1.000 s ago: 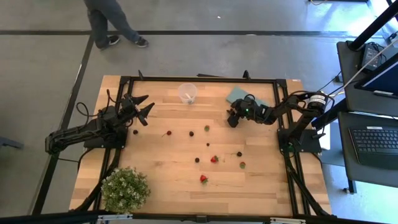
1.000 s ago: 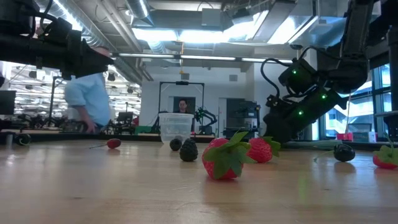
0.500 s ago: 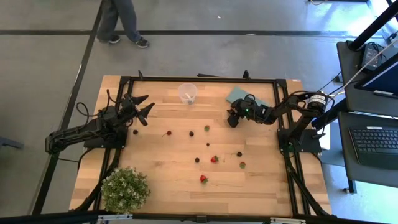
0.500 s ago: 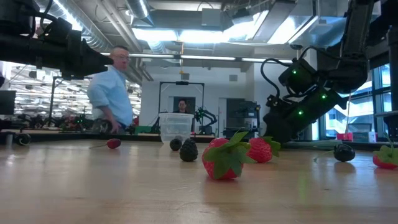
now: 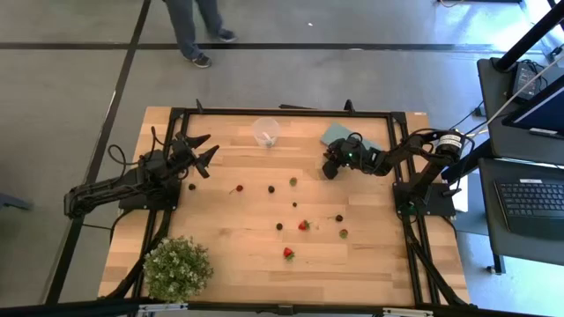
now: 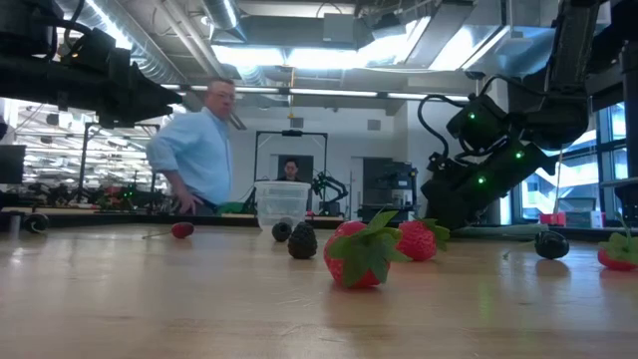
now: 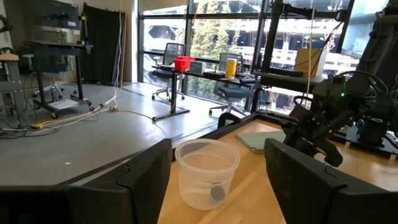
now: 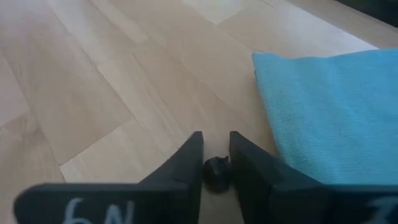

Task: Pick and placing Produce into tupperware
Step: Put the top blueberry into the transparent container

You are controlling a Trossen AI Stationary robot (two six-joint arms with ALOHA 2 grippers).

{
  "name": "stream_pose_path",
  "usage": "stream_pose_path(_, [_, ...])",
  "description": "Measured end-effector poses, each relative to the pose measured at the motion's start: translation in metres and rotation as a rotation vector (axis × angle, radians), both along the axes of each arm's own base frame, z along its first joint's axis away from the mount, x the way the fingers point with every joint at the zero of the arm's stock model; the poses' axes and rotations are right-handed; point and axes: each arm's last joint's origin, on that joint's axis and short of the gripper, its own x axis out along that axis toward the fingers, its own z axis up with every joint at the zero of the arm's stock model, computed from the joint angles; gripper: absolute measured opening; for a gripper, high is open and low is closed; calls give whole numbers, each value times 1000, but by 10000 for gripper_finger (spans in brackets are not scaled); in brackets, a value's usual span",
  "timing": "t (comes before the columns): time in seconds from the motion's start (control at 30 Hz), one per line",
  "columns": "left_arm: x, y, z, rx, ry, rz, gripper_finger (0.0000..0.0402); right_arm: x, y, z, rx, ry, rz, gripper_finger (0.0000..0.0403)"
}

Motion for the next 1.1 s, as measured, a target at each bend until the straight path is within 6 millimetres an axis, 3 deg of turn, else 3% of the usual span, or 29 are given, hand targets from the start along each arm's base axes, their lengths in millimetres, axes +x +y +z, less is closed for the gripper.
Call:
stream_pose_path(0.3, [0,0,0,0,0,0,247,0,0,3,31,-37,-34,58])
stream_pose_path(0.47, [0,0,0,0,0,0,247,6,-1,22,76,-80,3,57])
stream_pose_path(0.7, [0,0,0,0,0,0,247,34,-12,86,43,-176,70,55])
stream_pose_path(1.03, [0,0,0,0,0,0,247,95,-38,199,11,-297,167,54])
stream_pose_path(1.1, [0,0,0,0,1,0,247,106,-43,215,-3,-295,192,54])
